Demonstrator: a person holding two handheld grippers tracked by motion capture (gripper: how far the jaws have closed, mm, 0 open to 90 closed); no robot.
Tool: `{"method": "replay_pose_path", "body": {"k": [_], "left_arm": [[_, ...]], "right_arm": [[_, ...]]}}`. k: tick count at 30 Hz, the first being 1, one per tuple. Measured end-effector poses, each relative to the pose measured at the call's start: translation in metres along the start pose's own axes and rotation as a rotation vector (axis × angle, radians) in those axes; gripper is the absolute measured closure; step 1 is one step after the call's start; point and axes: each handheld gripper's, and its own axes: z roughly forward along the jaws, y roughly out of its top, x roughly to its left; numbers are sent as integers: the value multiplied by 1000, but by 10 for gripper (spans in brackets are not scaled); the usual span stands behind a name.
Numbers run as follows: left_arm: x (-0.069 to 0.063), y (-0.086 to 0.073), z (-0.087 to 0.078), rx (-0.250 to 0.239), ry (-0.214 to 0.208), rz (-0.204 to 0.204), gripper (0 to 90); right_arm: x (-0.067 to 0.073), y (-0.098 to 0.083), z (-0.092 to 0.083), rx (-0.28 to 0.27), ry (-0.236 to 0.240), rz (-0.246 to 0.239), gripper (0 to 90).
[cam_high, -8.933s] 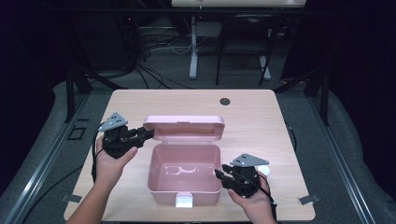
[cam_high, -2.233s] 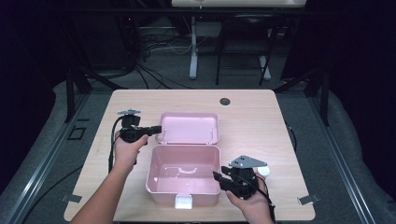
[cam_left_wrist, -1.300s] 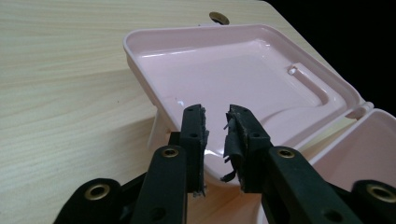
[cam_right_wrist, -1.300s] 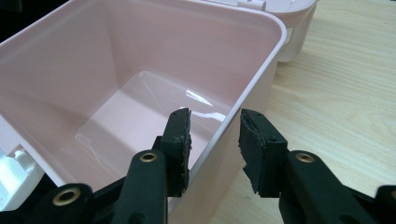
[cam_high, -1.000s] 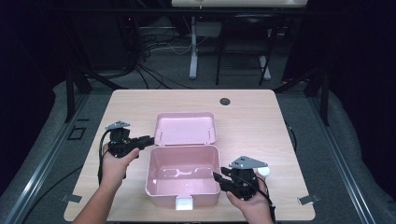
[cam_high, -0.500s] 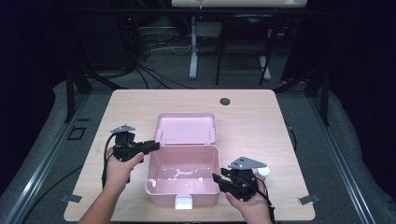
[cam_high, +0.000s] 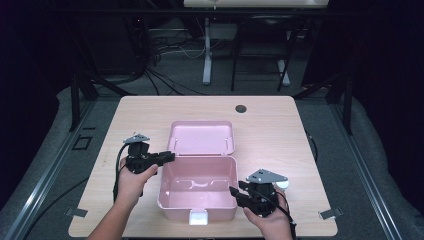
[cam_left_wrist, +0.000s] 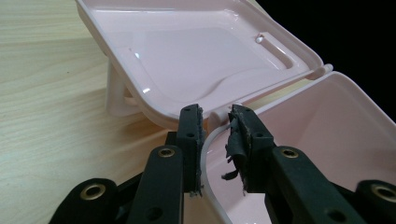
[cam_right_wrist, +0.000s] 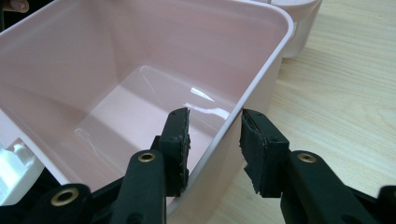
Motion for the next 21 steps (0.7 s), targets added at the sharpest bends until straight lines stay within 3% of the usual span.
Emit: {"method": "replay_pose_path", "body": {"k": [11, 21], "left_arm": [[-7, 1, 7, 8, -21, 18, 739], [-10, -2, -1, -2, -29, 28, 616]], "right_arm": [[-2, -8, -10, -8, -11, 22, 626], [-4, -4, -17, -29, -1, 27, 623]]}}
